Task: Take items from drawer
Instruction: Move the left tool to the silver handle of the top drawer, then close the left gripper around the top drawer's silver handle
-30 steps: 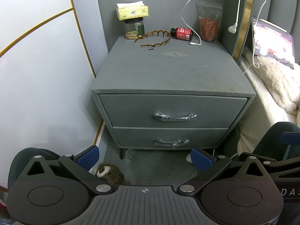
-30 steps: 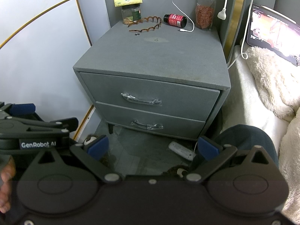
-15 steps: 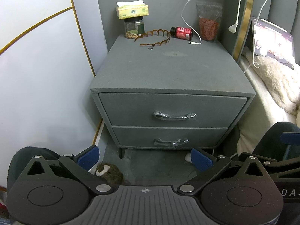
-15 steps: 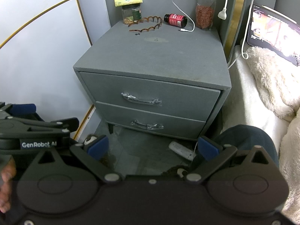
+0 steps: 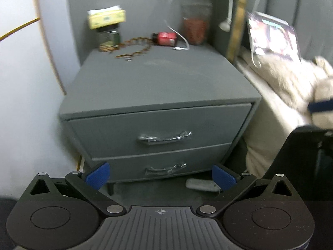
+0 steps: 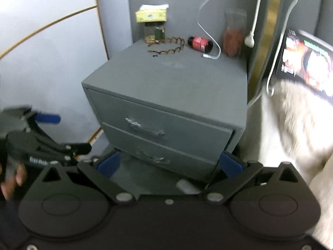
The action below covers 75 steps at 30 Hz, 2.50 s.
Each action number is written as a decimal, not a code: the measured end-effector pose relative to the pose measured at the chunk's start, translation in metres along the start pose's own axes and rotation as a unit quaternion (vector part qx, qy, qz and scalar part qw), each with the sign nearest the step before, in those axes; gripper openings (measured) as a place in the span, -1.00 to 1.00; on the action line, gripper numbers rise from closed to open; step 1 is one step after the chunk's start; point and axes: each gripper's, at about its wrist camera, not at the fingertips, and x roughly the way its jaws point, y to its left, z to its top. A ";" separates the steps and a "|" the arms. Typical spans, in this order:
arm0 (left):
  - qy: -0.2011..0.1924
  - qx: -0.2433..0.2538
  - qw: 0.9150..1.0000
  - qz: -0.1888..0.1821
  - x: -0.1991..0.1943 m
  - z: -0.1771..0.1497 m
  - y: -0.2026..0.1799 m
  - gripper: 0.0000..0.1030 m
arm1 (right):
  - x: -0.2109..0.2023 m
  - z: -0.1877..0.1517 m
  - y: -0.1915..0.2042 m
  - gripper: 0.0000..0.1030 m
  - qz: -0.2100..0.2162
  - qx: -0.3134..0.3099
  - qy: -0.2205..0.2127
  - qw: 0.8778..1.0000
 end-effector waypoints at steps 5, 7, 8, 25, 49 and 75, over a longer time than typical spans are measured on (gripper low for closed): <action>-0.027 0.066 0.997 -0.021 0.031 0.011 -0.008 1.00 | 0.006 -0.004 -0.019 1.00 0.020 -0.015 -0.006 1.000; -0.025 0.099 0.994 -0.028 0.058 0.017 -0.004 1.00 | 0.009 -0.005 -0.026 1.00 0.027 -0.021 -0.008 0.999; -0.019 0.115 0.993 -0.032 0.071 0.018 -0.003 1.00 | 0.010 -0.006 -0.030 1.00 0.031 -0.024 -0.010 0.999; 0.071 0.372 0.925 0.032 0.209 -0.033 -0.022 0.03 | 0.014 -0.012 -0.071 0.85 0.098 0.006 -0.040 0.994; 0.131 0.425 0.895 -0.019 0.201 -0.030 -0.001 0.03 | 0.016 -0.011 -0.086 0.84 0.106 0.047 -0.044 0.992; 0.076 0.457 0.886 -0.023 0.201 0.023 -0.038 -0.50 | 0.017 -0.011 -0.093 0.85 0.118 0.071 -0.049 0.989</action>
